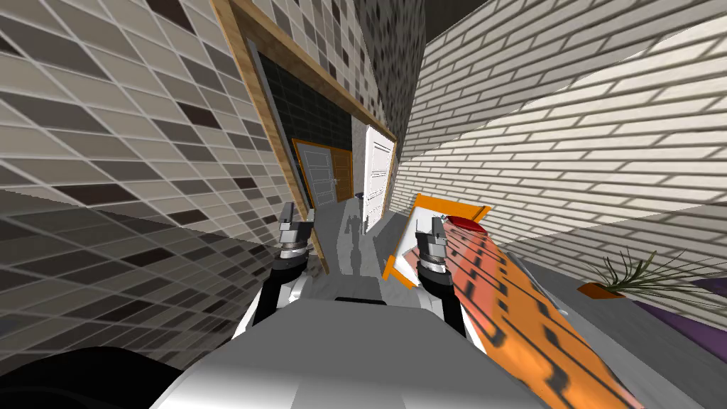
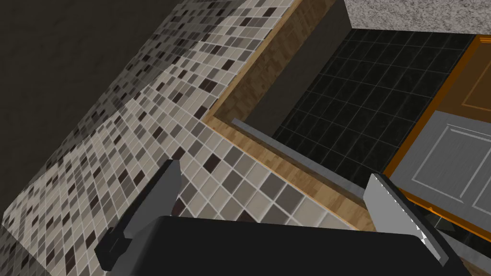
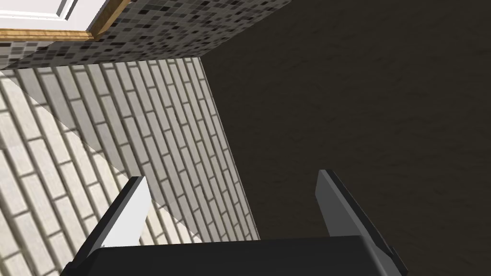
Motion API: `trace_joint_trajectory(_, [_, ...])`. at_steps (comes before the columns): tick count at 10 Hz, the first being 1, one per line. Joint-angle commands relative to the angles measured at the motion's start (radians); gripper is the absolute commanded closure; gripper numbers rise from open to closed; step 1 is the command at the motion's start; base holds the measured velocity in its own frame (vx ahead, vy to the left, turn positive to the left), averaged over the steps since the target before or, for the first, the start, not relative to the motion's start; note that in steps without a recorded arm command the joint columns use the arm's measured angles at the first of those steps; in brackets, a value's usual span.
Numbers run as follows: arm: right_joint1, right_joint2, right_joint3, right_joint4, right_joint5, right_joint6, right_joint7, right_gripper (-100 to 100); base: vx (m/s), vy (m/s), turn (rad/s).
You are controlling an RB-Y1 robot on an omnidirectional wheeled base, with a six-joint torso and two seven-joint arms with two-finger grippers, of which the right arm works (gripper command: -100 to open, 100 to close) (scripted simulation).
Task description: Push the door open
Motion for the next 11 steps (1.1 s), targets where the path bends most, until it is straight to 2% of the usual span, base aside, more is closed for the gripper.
trace_joint_trajectory(1, [0.005,-0.013,-0.014,0.018,0.026,-0.023,-0.029,-100,0.127,0.038,0.034])
trace_joint_trajectory(2, [0.007,-0.016,-0.018,0.023,0.034,-0.031,-0.038,-100,0.203,0.046,0.02])
trace_joint_trajectory(7, [0.023,-0.043,-0.061,0.077,0.113,-0.102,-0.127,-100,0.22,0.058,0.023])
trace_joint_trajectory(11, [0.034,-0.055,-0.093,0.117,0.171,-0.156,-0.194,-100,0.191,0.042,0.026])
